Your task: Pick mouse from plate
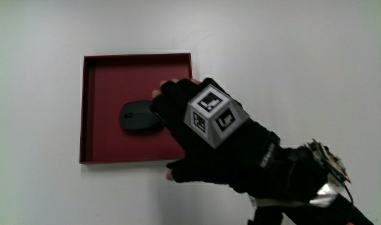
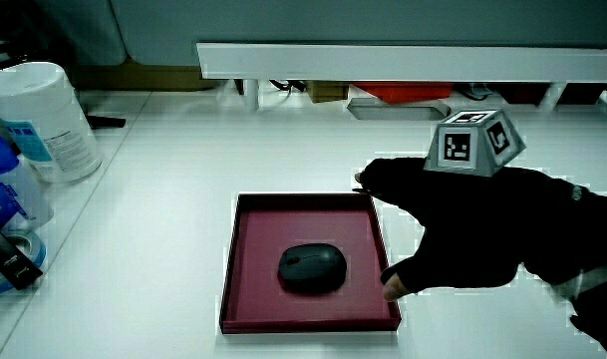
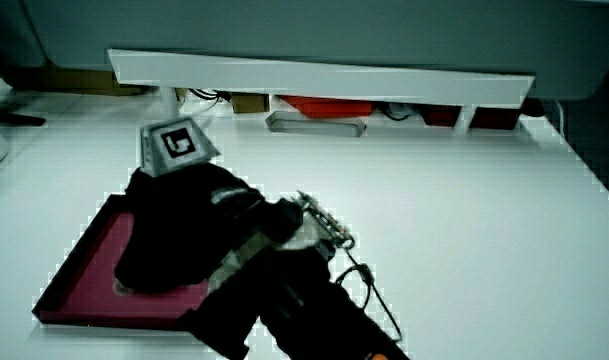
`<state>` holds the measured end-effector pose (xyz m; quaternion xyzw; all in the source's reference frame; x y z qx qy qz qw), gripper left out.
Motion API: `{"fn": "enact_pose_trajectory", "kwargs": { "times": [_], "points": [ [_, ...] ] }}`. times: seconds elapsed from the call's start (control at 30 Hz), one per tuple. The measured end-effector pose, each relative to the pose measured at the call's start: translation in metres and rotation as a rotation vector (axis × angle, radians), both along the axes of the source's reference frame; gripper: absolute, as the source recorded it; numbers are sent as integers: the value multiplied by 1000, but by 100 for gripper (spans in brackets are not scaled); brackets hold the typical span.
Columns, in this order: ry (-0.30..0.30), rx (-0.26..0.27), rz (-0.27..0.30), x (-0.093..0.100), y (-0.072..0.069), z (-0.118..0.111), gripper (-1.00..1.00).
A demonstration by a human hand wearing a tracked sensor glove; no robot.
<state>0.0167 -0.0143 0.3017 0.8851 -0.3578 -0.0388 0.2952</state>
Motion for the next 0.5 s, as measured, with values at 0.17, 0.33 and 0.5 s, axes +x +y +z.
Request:
{"fn": "enact_pose_trajectory", "kwargs": {
  "times": [0.17, 0.33, 0.5],
  "points": [
    [18, -48, 6, -14, -13, 7, 0],
    [34, -76, 11, -28, -25, 22, 0],
    [62, -107, 33, -38, -37, 39, 0]
  ]
}}
